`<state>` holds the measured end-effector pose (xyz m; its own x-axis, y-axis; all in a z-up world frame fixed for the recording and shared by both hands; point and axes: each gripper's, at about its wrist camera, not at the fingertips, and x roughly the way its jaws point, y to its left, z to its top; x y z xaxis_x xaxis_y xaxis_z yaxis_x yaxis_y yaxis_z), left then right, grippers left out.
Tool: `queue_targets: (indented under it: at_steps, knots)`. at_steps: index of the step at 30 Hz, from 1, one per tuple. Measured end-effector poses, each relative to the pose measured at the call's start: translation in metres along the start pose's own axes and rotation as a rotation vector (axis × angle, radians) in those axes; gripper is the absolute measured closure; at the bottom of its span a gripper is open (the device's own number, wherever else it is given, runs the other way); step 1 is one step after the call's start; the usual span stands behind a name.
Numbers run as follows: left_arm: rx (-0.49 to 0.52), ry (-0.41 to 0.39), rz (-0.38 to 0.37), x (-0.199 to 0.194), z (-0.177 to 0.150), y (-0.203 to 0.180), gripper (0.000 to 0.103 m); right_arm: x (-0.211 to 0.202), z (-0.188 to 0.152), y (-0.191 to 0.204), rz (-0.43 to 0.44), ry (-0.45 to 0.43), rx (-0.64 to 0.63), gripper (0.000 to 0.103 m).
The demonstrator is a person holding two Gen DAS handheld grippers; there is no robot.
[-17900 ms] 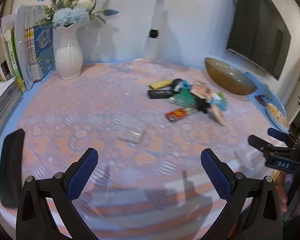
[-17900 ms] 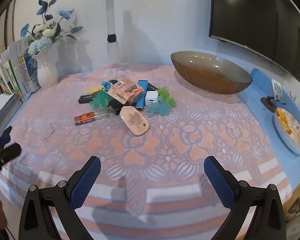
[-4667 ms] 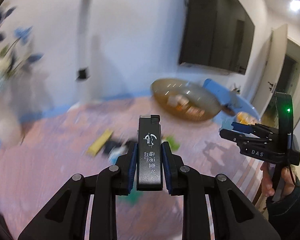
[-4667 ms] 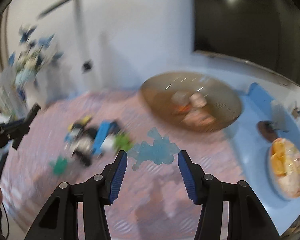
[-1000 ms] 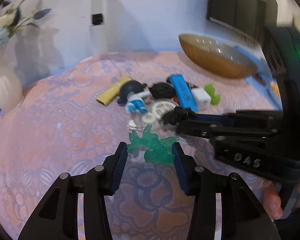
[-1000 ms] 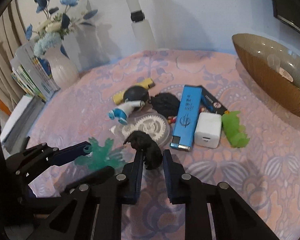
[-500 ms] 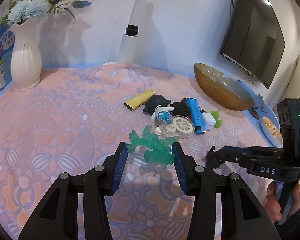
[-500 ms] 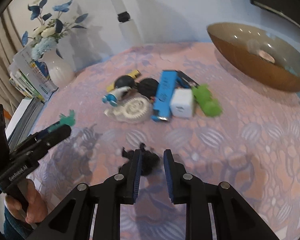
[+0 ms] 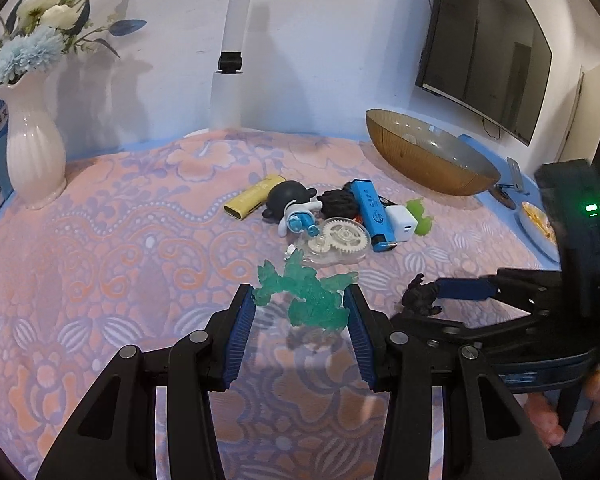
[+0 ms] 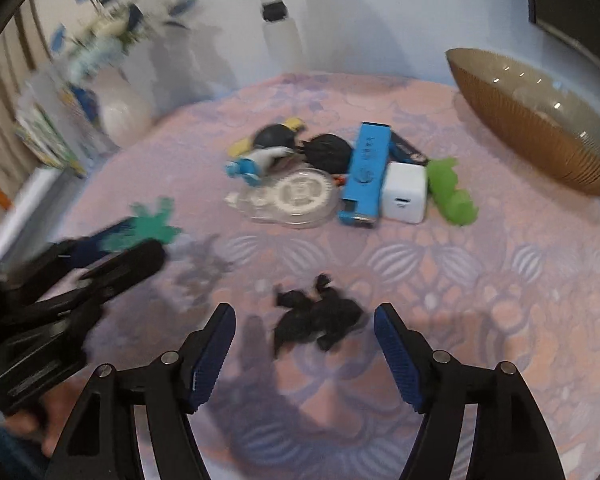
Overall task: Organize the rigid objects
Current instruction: 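Carry the green figure and black toy into the brown bowl and release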
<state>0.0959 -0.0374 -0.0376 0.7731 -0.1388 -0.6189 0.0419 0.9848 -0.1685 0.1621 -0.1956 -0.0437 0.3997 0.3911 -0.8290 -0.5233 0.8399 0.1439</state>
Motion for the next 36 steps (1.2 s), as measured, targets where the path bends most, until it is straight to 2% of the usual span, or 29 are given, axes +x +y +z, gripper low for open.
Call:
queue_targets:
  at_steps: [3,6,11,15,20,24,28,32,34,36]
  knots:
    - [-0.012,0.009,-0.003,0.002,0.0,0.002,0.06,0.005,0.003,0.003,-0.057,-0.001,-0.017,0.035]
    - [-0.013,0.007,-0.001,0.002,0.0,0.001,0.06,0.004,0.001,0.003,-0.096,-0.015,-0.044,0.059]
    - [0.018,0.024,0.02,0.005,0.001,-0.007,0.06,-0.013,-0.001,-0.012,-0.072,-0.051,0.0,0.06]
    - [0.035,0.034,0.021,0.003,0.013,-0.018,0.06,-0.045,0.003,-0.046,-0.093,-0.13,0.068,0.06]
    - [0.116,-0.052,-0.047,-0.014,0.068,-0.059,0.06,-0.105,0.029,-0.114,-0.179,-0.282,0.187,0.06]
    - [0.183,-0.102,-0.116,-0.012,0.121,-0.099,0.06,-0.147,0.052,-0.163,-0.179,-0.375,0.297,0.06]
    - [0.19,-0.116,-0.2,0.019,0.168,-0.134,0.06,-0.172,0.069,-0.204,-0.097,-0.453,0.393,0.06]
    - [0.185,-0.042,-0.223,0.075,0.191,-0.17,0.06,-0.168,0.079,-0.233,-0.131,-0.448,0.454,0.06]
    - [0.187,-0.024,-0.214,0.091,0.19,-0.179,0.058,-0.157,0.081,-0.24,-0.123,-0.414,0.47,0.06]
    - [0.21,-0.014,-0.155,0.11,0.185,-0.19,0.058,-0.143,0.082,-0.245,-0.121,-0.382,0.475,0.06]
